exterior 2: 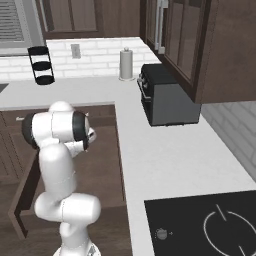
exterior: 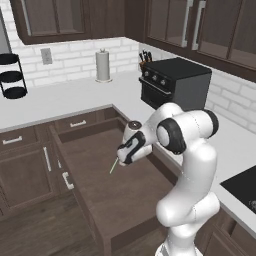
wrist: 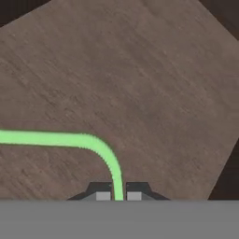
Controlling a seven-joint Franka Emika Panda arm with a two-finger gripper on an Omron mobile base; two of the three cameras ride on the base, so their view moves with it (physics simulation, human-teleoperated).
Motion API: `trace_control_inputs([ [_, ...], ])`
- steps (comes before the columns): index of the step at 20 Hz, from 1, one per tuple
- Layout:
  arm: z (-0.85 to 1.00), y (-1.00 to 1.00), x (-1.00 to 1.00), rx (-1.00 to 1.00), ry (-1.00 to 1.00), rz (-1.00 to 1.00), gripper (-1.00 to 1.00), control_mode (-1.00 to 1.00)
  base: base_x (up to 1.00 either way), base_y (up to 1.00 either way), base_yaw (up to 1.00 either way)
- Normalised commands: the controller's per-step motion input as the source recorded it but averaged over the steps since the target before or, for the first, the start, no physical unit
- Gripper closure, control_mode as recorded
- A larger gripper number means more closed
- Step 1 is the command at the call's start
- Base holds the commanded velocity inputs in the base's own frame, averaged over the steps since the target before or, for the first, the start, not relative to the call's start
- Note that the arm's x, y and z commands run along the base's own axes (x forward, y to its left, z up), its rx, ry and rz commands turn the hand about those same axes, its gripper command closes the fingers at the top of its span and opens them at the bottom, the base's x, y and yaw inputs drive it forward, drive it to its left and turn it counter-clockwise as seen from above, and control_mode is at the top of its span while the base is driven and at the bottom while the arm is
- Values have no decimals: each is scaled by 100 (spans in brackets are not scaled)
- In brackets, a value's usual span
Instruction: Take a straw from the drawer in front and place it inside the glass cup on the dining counter.
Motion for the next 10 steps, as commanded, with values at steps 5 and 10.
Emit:
trace_control_inputs([
  [5, 100, -18, -67, 11, -11, 0, 100, -100, 0, 0, 0],
  [10, 100, -13, -67, 5, -2, -1, 100, -100, 0, 0, 0],
])
